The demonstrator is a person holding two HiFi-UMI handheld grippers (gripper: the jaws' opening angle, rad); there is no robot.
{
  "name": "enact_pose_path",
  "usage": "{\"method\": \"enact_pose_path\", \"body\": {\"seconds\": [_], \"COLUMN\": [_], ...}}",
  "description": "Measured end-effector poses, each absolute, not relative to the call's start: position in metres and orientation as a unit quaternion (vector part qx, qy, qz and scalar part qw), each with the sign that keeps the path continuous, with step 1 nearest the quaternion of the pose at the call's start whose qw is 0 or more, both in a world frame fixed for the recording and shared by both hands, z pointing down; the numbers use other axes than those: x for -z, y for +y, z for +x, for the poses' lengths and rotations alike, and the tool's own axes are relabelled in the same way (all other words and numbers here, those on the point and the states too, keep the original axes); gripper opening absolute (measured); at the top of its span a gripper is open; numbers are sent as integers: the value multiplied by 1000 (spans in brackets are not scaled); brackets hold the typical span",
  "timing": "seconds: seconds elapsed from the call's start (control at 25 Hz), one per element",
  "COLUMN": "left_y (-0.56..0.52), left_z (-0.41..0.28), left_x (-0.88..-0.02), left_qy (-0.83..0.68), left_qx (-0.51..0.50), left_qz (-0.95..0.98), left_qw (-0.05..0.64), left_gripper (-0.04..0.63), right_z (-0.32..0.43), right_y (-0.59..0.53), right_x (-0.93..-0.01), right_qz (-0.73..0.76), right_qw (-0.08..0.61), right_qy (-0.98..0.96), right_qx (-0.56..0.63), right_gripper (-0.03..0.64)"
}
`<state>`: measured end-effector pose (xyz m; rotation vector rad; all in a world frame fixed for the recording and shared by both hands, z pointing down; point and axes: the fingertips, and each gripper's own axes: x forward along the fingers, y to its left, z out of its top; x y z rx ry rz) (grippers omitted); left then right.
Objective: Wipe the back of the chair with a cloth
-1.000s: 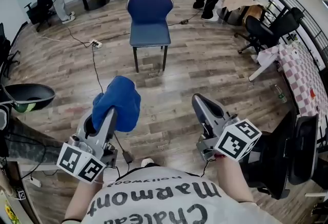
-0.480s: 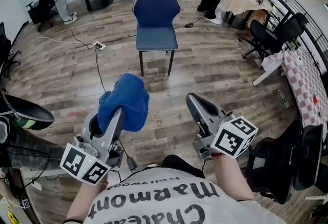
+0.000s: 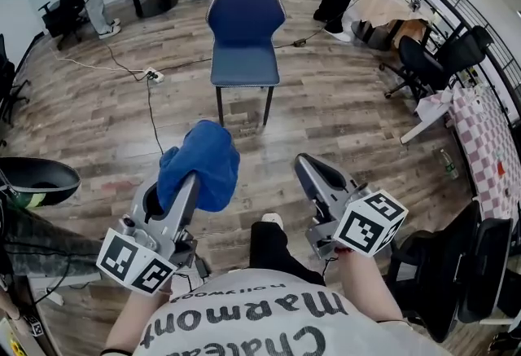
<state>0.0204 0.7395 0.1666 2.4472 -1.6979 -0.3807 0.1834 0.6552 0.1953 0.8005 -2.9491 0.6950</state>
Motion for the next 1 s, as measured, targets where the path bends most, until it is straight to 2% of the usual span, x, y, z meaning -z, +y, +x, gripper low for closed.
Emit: {"method": "enact_pose_path", "body": {"seconds": [1.0], "left_y": [558], "left_z": [43], "left_x": [-159], "left_qy": [-638], "left_qx": [118], "left_qz": [758], "left_qw": [66], "left_gripper": [91], "right_z": [191], "right_y": [440], "right_x": [-173], "right_qz": [178], "right_qw": [16], "right_qy": [-962], "right_qx": [-205], "right_gripper": [14]}}
